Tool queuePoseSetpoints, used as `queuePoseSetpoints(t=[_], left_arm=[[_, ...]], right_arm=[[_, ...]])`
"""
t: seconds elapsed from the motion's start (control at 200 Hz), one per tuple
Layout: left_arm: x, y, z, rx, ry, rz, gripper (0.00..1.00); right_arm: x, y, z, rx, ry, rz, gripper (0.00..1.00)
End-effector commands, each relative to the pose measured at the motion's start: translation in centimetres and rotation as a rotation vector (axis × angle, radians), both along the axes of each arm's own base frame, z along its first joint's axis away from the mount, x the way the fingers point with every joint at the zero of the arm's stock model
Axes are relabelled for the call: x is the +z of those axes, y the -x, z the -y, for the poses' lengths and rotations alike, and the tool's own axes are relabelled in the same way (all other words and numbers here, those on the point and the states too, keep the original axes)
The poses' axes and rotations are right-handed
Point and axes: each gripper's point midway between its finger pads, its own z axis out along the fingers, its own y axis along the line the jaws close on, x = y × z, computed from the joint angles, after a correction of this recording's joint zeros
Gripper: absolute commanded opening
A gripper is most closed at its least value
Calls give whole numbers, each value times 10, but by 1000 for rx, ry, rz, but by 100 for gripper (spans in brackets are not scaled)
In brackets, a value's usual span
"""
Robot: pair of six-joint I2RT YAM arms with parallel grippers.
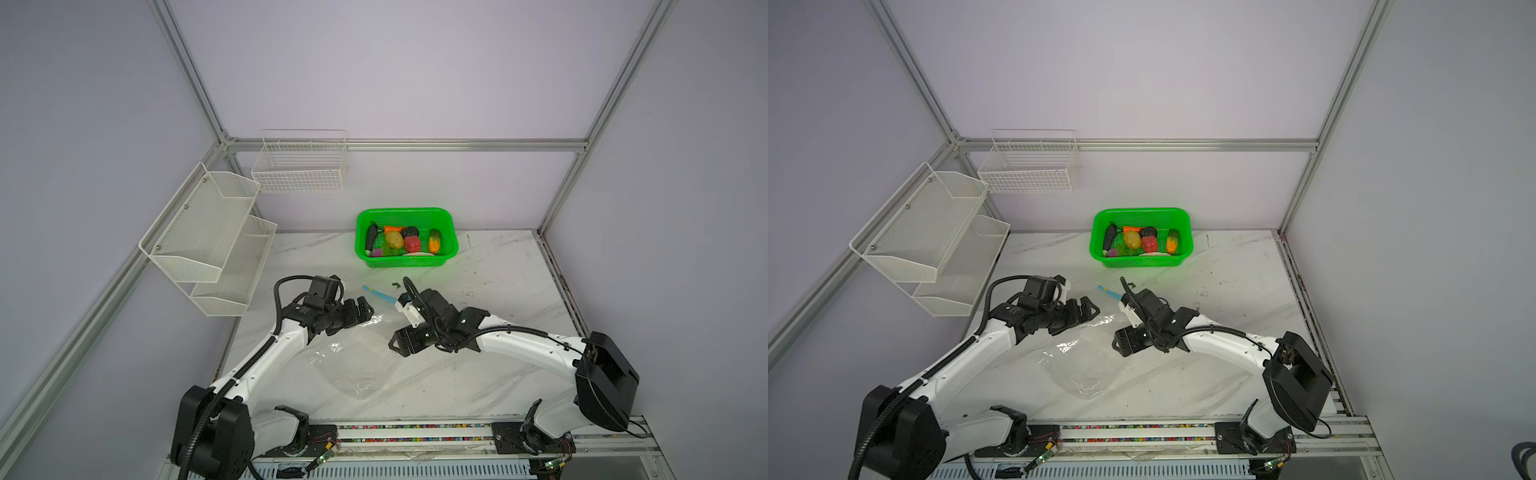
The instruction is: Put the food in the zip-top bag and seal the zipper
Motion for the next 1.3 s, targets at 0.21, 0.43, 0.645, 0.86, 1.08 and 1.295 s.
queuePoseSetpoints(t=[0.21, 0.43, 0.645, 0.86, 1.08, 1.295], left_arm=[[-50, 41, 10, -16, 108, -192, 100], [-68, 38, 2, 12, 64, -209, 100], [-64, 28, 9, -37, 67, -199, 100], [-57, 17, 13, -61, 63, -172, 100], [-53, 10, 15, -68, 56, -154, 100], [-65, 6, 12, -59, 23, -174, 100]], right_arm=[[-55, -117, 22, -44, 173, 111, 77], [-66, -133, 7, 9, 119, 85, 76], [-77, -124, 0, 45, 76, 36, 71], [-71, -110, -9, 83, -10, -10, 63], [-66, -96, -16, 115, -78, -69, 58], [-66, -75, -16, 125, -145, -147, 53]])
